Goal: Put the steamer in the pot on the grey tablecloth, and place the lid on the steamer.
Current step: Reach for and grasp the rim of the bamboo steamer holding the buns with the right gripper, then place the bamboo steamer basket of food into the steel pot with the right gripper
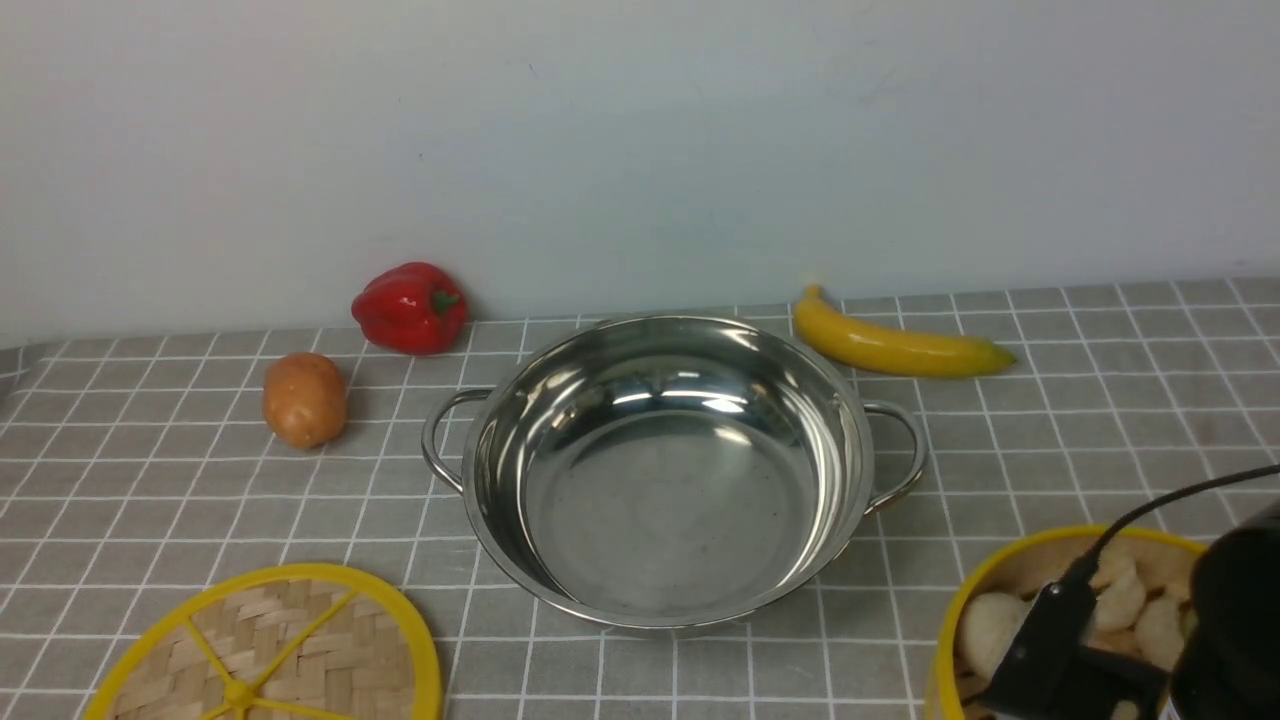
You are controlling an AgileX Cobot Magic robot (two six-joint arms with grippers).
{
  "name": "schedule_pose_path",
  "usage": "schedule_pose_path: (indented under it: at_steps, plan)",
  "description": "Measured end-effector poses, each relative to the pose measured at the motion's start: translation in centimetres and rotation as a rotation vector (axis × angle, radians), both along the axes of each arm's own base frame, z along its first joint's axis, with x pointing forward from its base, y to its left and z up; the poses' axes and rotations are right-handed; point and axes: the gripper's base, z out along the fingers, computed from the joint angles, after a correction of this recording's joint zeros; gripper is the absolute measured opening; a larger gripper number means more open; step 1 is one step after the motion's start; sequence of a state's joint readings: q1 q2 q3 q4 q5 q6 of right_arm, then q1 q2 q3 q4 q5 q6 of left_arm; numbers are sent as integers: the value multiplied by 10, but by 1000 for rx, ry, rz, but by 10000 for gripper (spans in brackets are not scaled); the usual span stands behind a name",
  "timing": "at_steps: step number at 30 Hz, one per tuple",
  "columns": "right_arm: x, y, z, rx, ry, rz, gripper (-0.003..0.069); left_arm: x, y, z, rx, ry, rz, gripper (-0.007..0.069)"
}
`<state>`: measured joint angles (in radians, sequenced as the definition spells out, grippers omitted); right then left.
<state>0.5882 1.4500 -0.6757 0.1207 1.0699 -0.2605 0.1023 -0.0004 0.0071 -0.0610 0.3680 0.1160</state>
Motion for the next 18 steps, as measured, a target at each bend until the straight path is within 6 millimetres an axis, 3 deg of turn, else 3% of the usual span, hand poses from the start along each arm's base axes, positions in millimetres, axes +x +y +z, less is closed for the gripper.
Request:
schedule_pose_path:
  at_steps: [5, 14, 16, 18]
  plan:
    - [1, 1, 7, 19, -33, -34, 69, 0, 0, 0, 0, 0, 0, 243]
    - [6, -7, 71, 27, -220, -118, 101, 0, 0, 0, 0, 0, 0, 243]
    - [14, -7, 97, 22, -296, -103, 102, 0, 0, 0, 0, 0, 0, 243]
    - [20, -5, 110, 31, -342, -85, 102, 0, 0, 0, 0, 0, 0, 243]
